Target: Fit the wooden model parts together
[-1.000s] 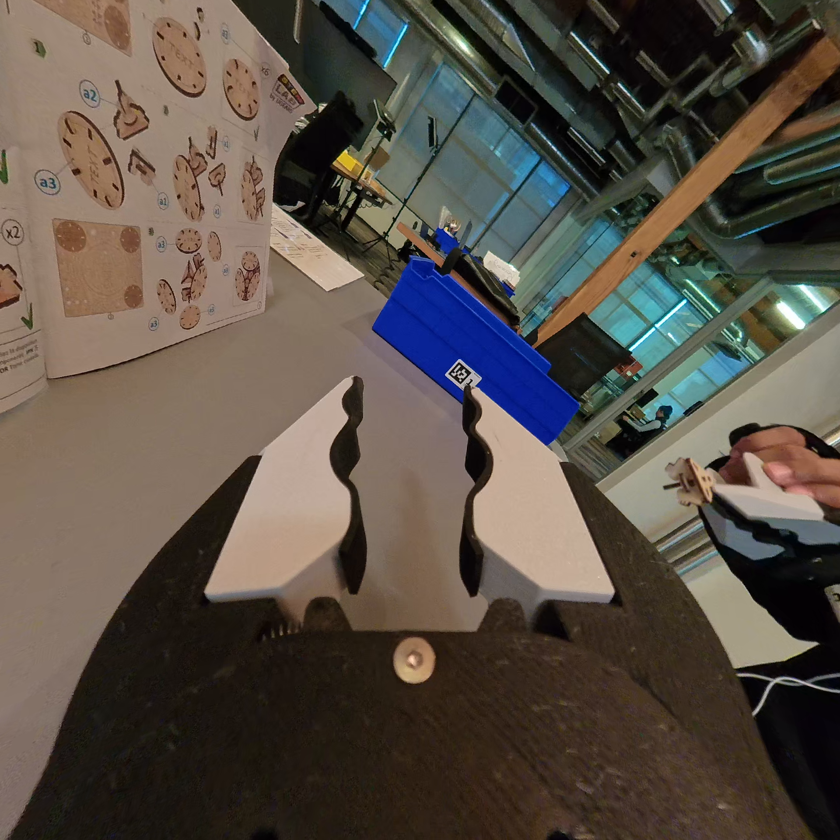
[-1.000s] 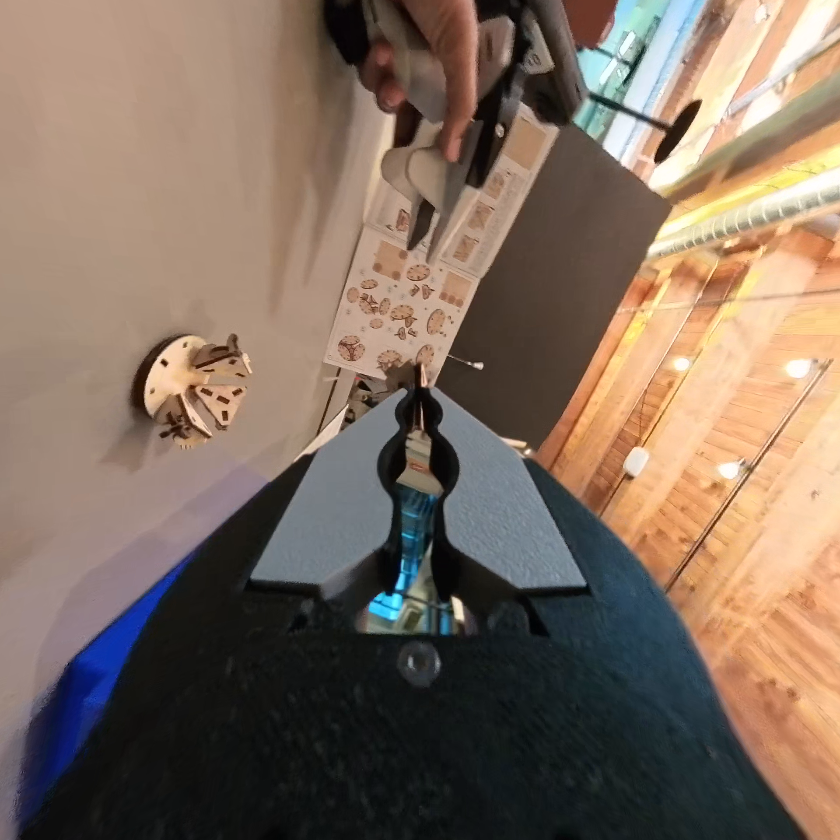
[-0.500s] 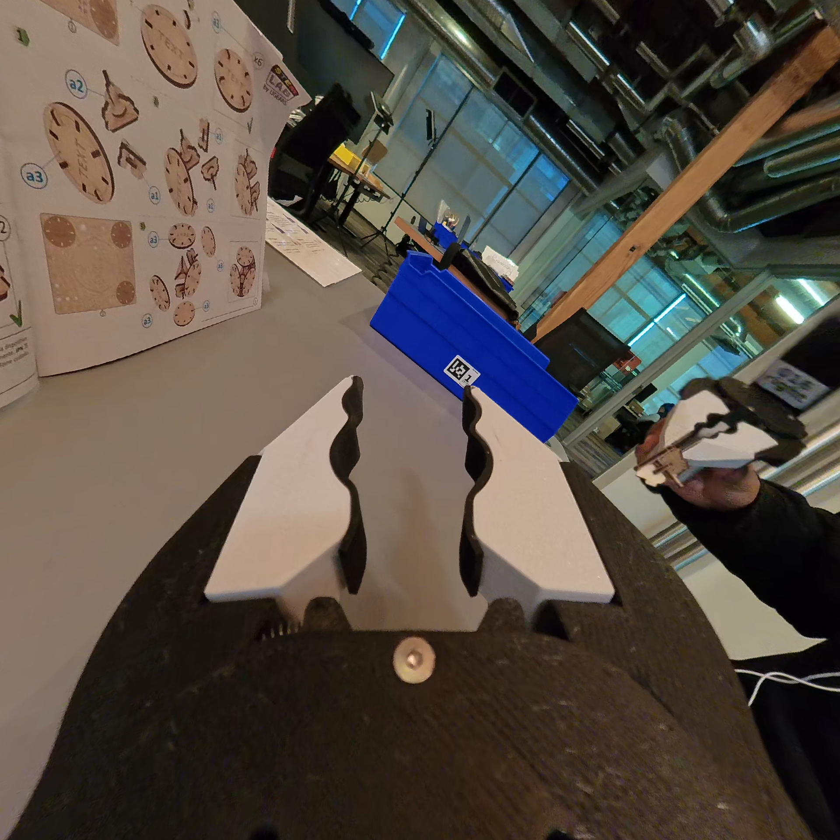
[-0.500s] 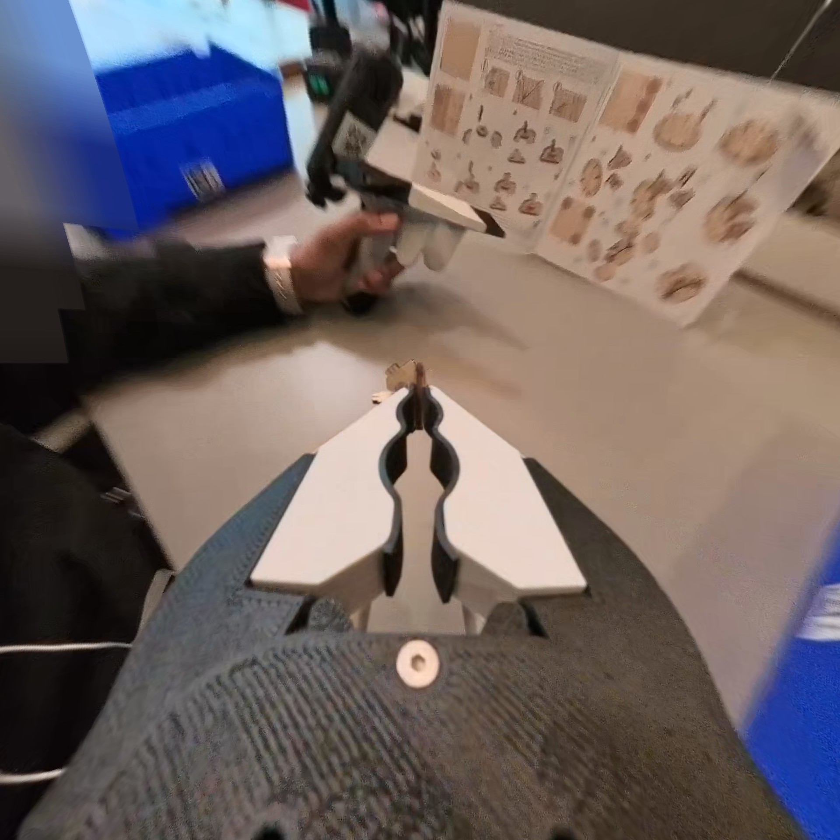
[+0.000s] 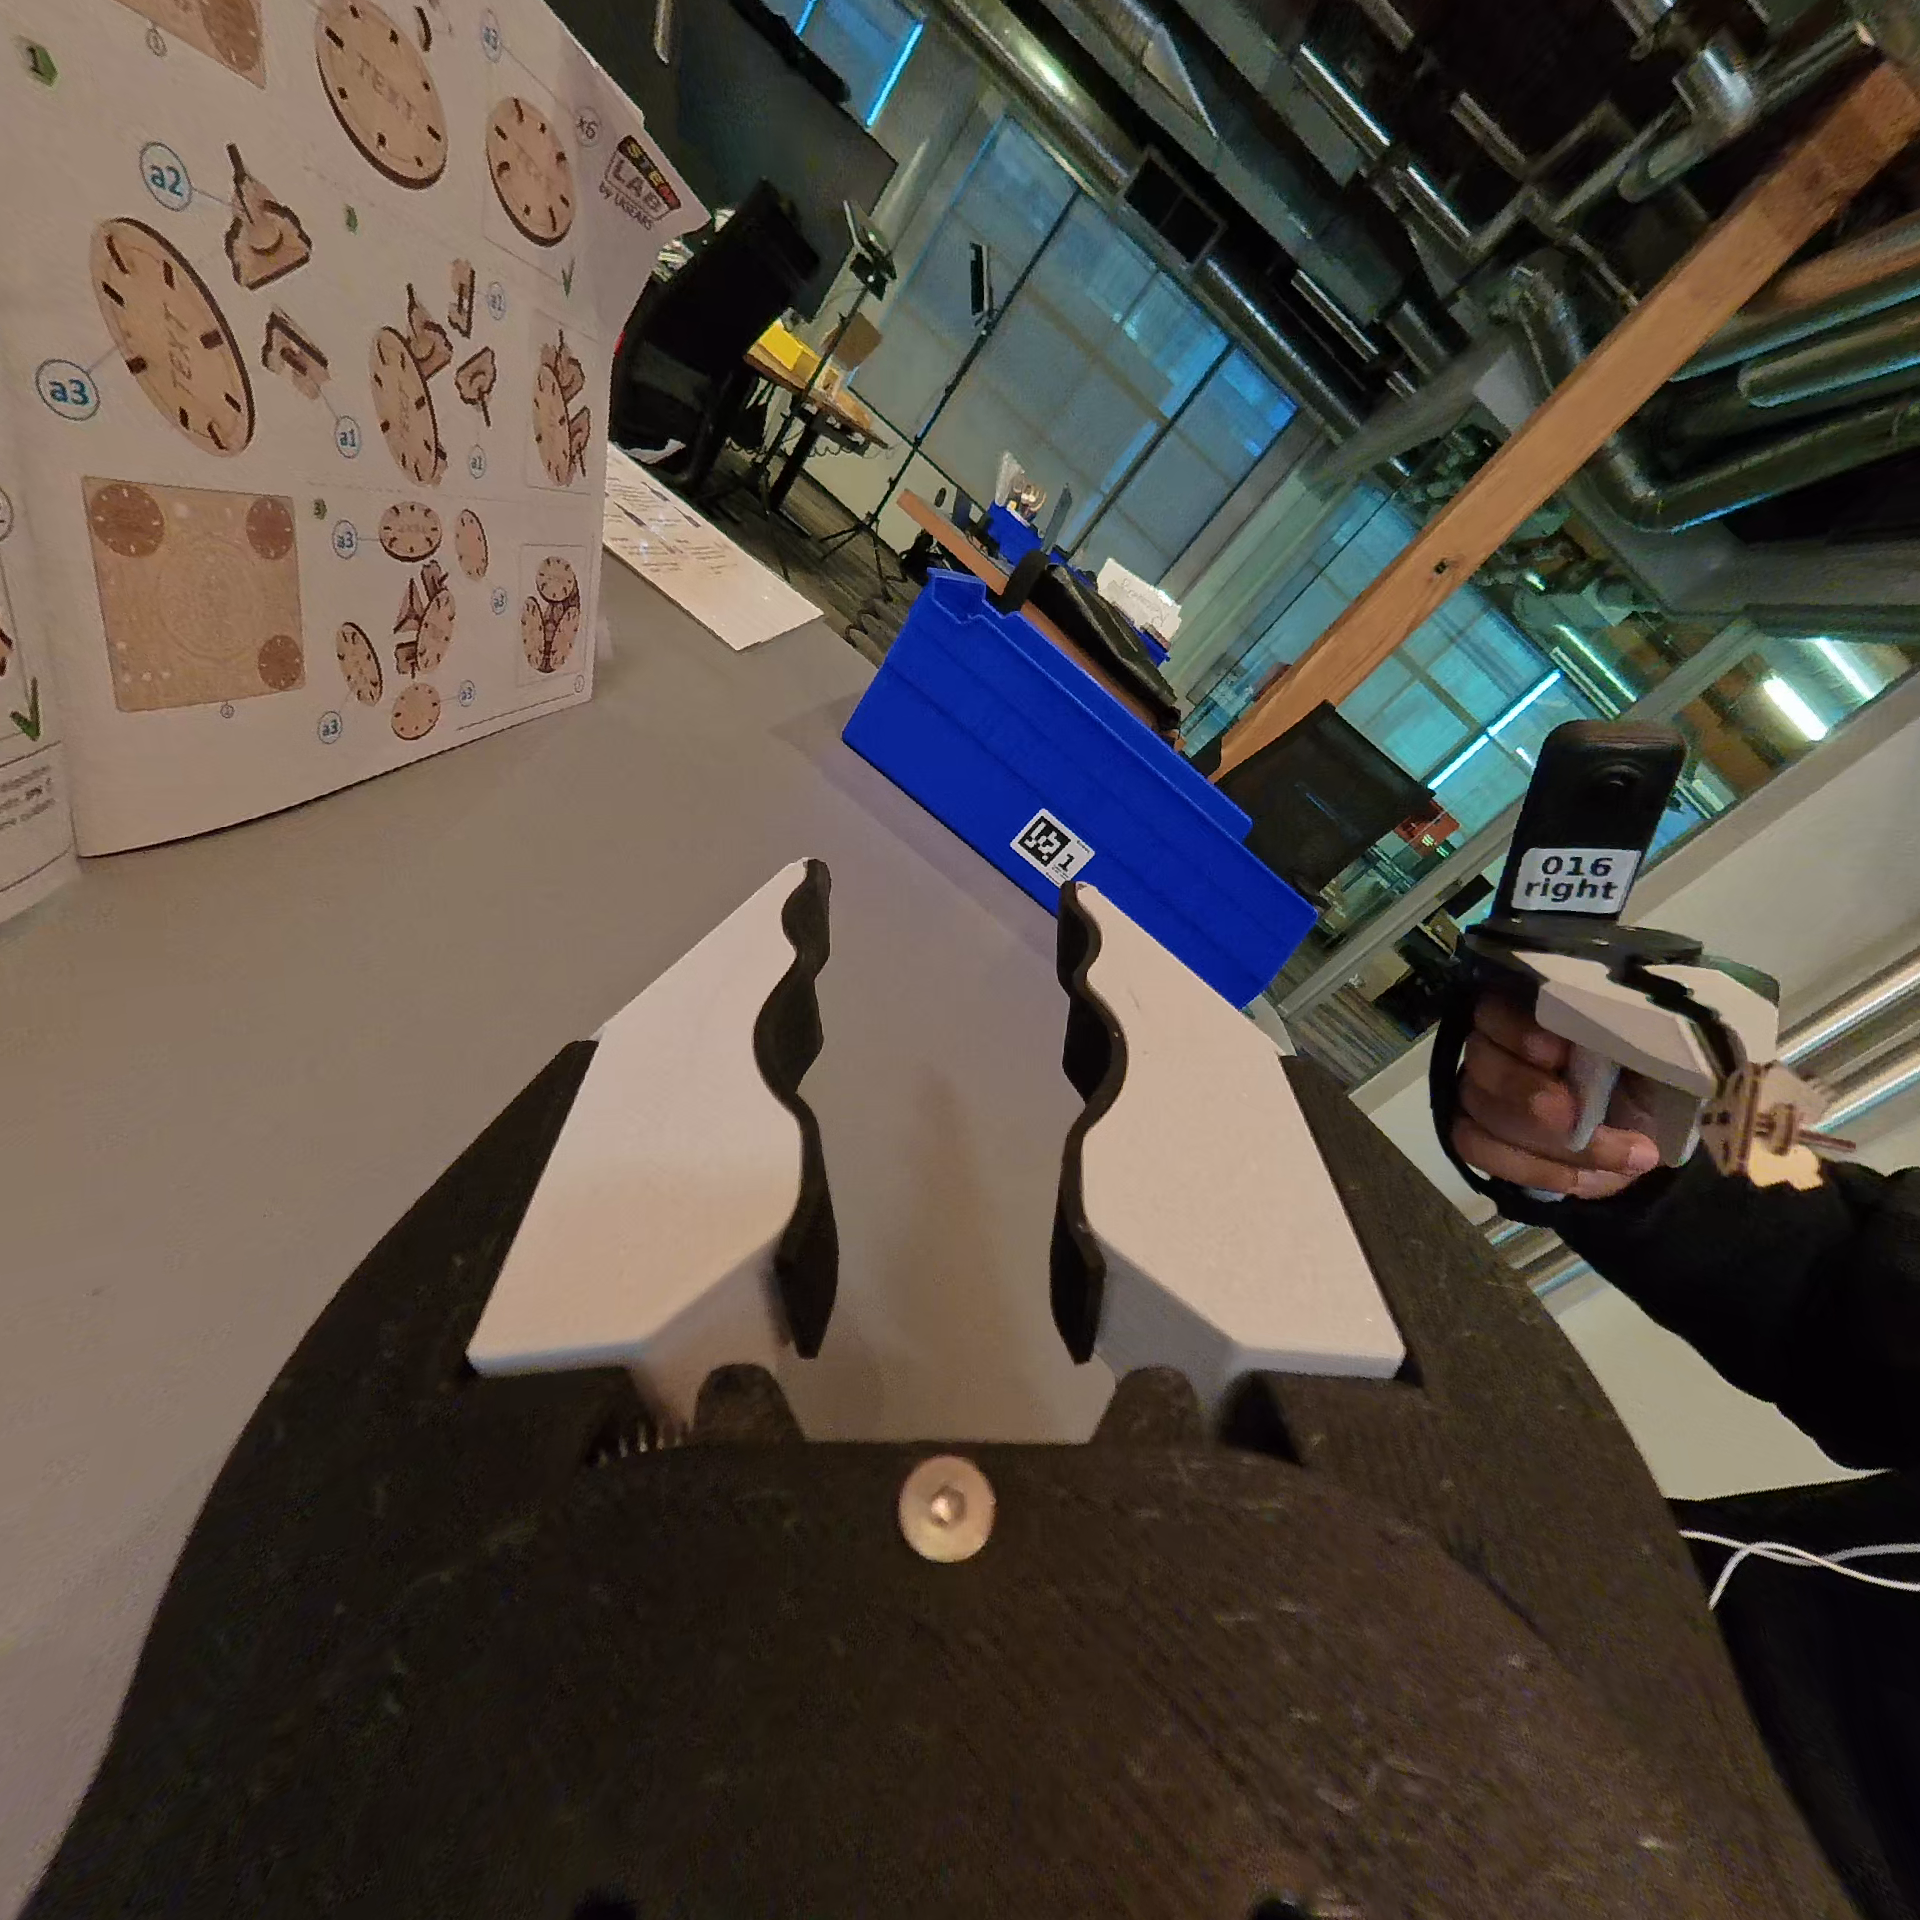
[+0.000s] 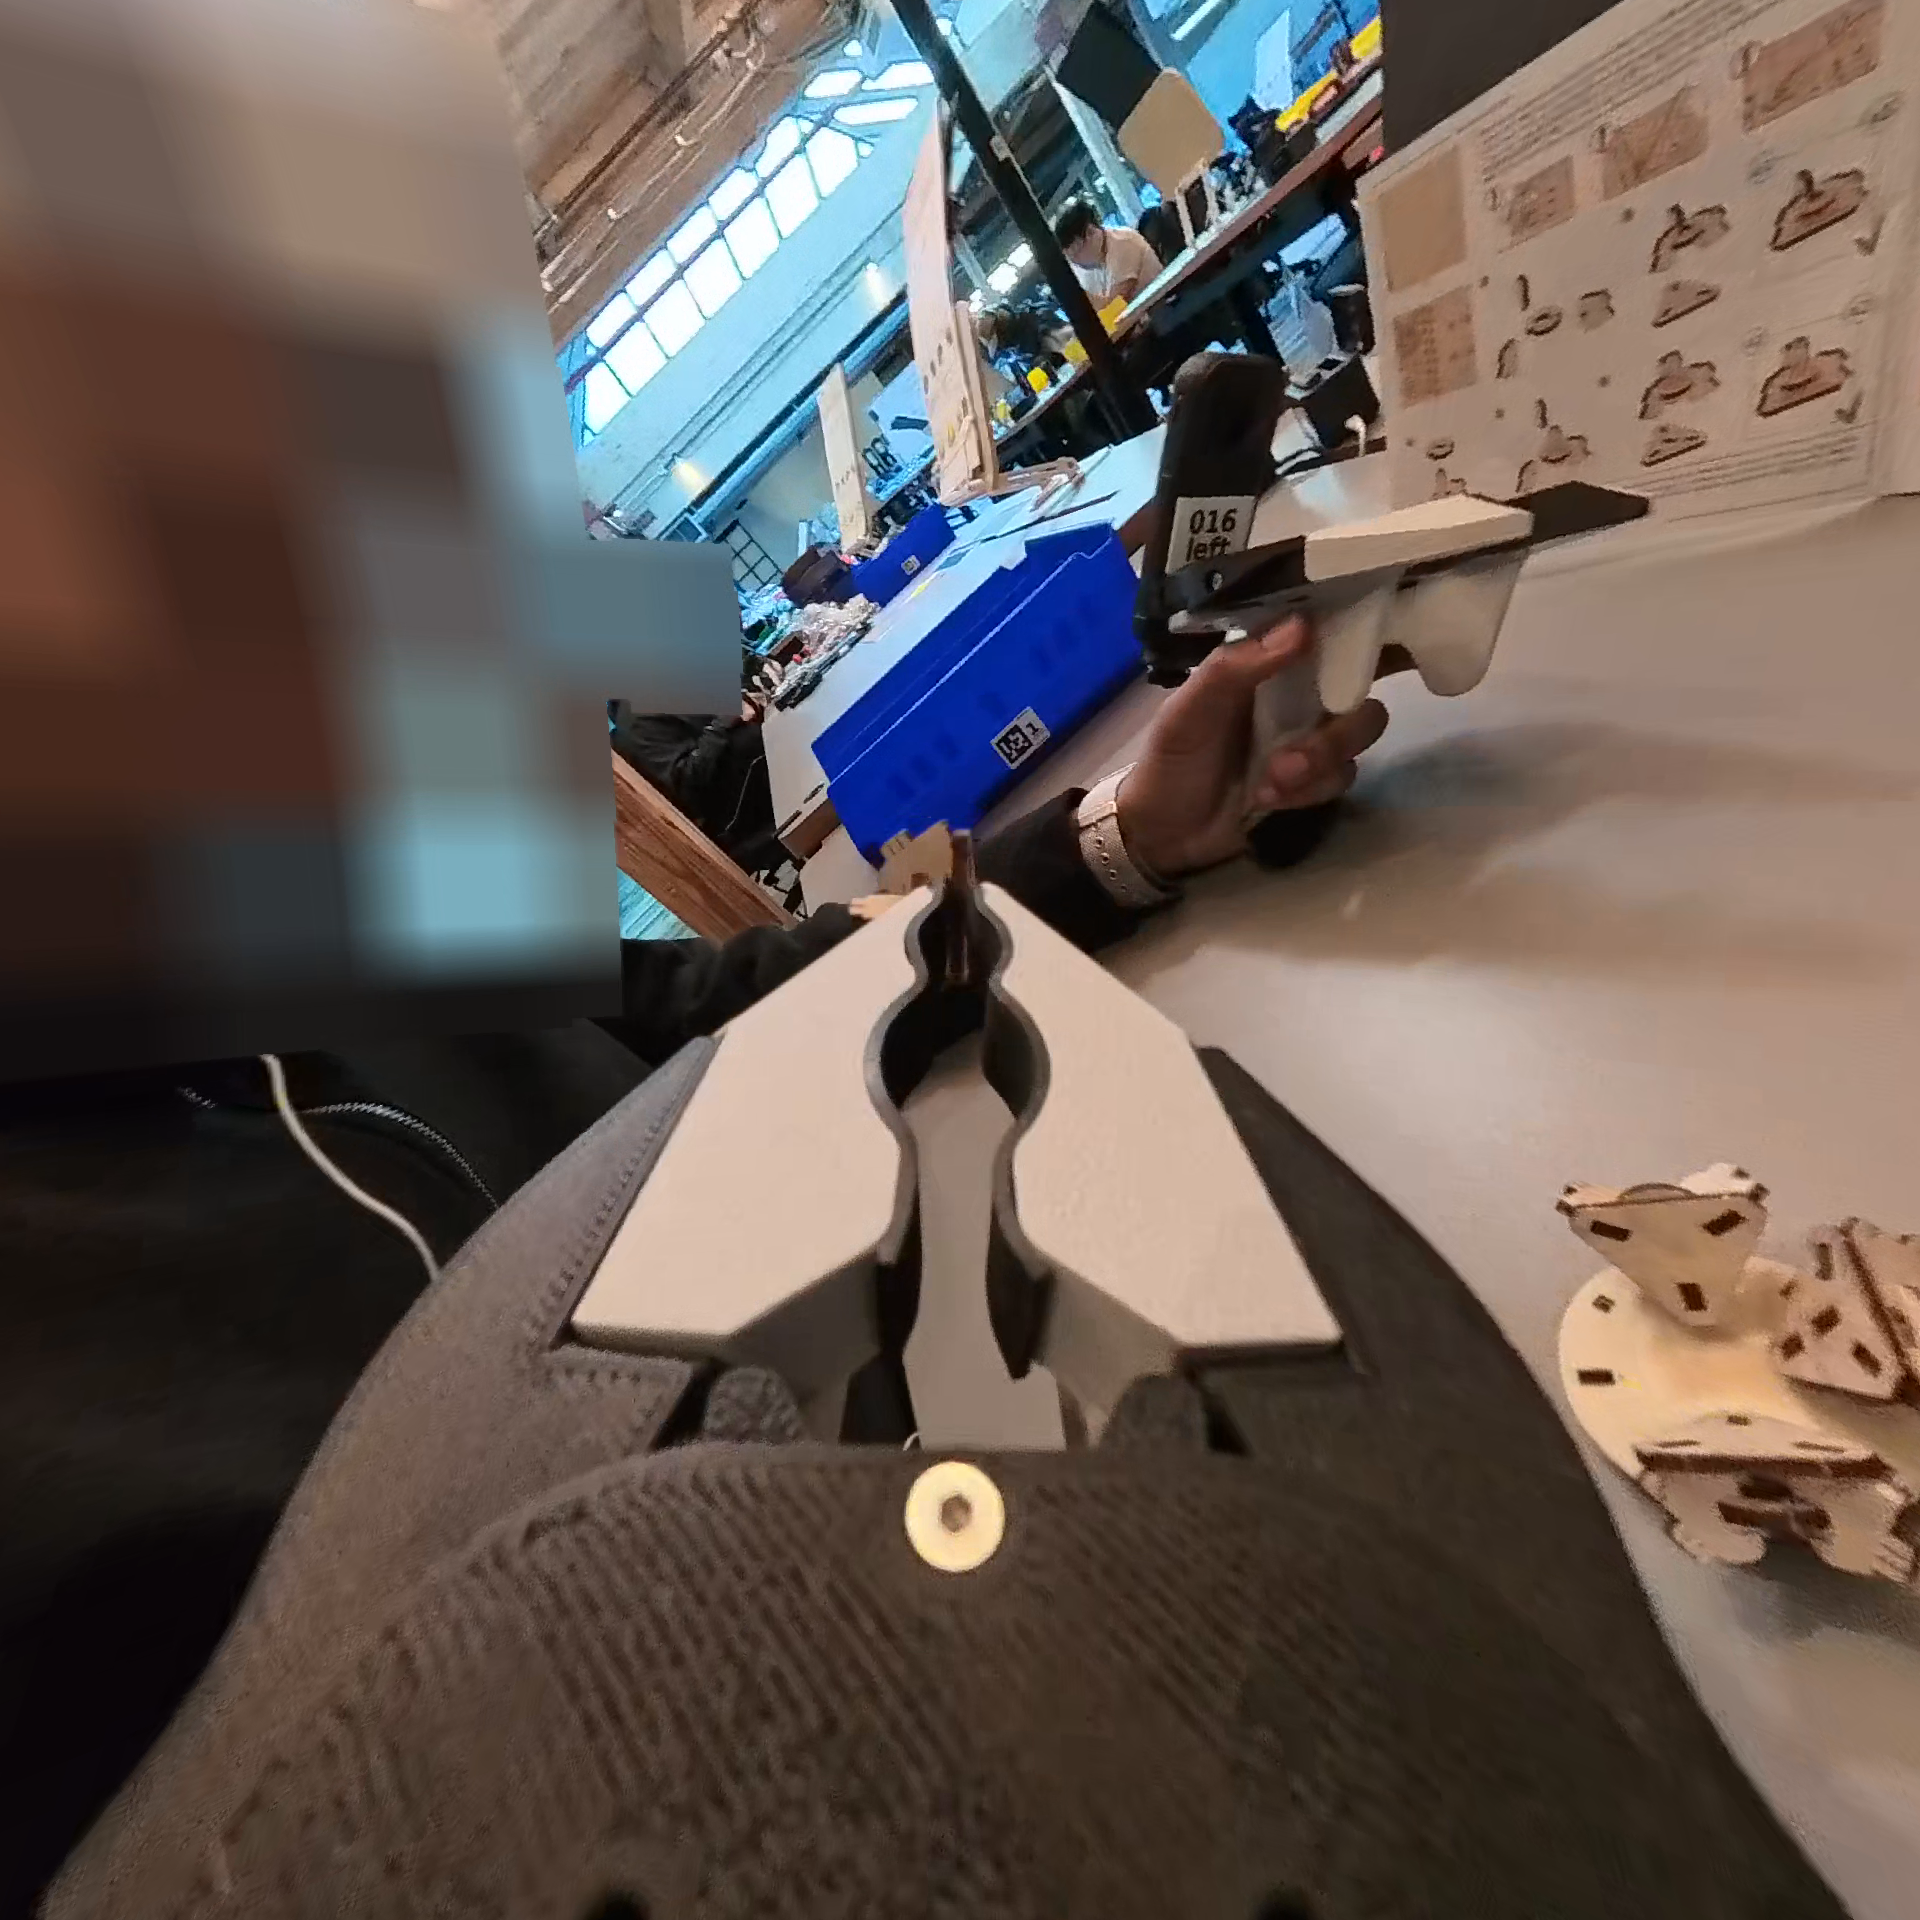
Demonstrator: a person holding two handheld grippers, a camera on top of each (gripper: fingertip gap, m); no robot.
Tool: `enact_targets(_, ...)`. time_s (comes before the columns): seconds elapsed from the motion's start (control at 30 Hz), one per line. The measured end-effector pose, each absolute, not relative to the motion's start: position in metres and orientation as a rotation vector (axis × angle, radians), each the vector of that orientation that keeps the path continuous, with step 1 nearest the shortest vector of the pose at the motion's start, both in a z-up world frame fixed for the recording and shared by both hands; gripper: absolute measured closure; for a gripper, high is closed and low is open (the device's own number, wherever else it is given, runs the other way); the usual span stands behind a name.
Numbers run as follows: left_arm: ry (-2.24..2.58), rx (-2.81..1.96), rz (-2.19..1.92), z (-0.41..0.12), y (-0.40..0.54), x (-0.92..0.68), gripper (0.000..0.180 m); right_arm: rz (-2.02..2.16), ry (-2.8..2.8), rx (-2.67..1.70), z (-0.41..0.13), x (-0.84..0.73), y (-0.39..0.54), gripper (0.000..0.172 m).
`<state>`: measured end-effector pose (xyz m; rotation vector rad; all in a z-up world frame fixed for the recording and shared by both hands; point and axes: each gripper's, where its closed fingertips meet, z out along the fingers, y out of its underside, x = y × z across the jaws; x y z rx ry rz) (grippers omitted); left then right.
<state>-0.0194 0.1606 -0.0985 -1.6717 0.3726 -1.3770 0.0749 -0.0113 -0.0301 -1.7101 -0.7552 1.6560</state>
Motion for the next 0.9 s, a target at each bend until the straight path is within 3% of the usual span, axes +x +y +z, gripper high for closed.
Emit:
enact_targets(0.2,0.370,-1.672,-1.379,-0.099,0.161,-0.020,0.139,1.477,-0.659,-2.020,-0.068,0.077,0.002,0.172)
enact_targets(0.4,0.370,-1.673,-1.381,-0.099,0.161,-0.020,0.139,1.788,-0.834,-1.626,-0.017,0.072,-0.035,0.172)
enact_targets(0.73,0.368,-1.672,-1.382,-0.099,0.161,-0.020,0.139,1.574,-1.015,-1.832,-0.059,0.052,-0.044,0.172)
enact_targets(0.8,0.369,-1.672,-1.382,-0.099,0.161,-0.020,0.139,1.456,-1.048,-1.839,-0.066,0.050,-0.040,0.172)
enact_targets(0.9,0.368,-1.672,-1.382,-0.098,0.161,-0.020,0.139,0.888,-1.280,-1.676,-0.074,0.053,-0.027,0.172)
